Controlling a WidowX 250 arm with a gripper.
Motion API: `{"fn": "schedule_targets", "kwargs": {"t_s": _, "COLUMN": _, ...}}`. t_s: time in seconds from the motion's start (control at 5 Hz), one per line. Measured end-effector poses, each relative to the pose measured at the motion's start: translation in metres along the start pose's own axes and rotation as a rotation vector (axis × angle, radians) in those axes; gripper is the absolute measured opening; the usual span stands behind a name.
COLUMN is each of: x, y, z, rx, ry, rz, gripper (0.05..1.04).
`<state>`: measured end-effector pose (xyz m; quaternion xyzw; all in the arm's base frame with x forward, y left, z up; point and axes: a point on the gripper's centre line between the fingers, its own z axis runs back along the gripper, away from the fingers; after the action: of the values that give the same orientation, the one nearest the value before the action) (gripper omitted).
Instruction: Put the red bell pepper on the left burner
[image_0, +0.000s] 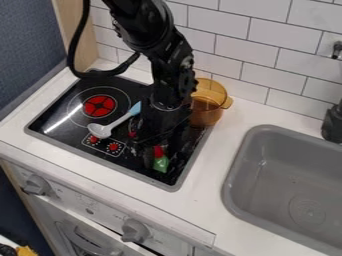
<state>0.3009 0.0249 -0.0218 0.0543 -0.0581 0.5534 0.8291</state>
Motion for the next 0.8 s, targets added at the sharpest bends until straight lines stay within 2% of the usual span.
{"fn": "schedule_targets", "kwargs": {"t_s": 0.2, "x": 0.0, "y": -0.002, "z": -0.002, "rx": 0.012, "ry": -0.023, "rz": -0.019, "gripper": 0.664}}
{"fn": "schedule_targets", "kwargs": {"t_s": 0.4, "x": -0.002, "y": 0.001, "z": -0.004, "rx": -0.003, "ry": -0.028, "rz": -0.05, "gripper": 0.533}}
{"fn": "schedule_targets", "kwargs": {"t_s": 0.6, "x": -0.005, "y": 0.008, "z": -0.002, "rx": -0.016, "ry": -0.035, "rz": -0.081, "gripper": 0.532}}
{"fn": "schedule_targets", "kwargs": {"t_s": 0.8, "x": -0.002, "y": 0.012, "z": 0.014, "rx": -0.043, "ry": -0.064, "rz": -0.087, "gripper": 0.532}}
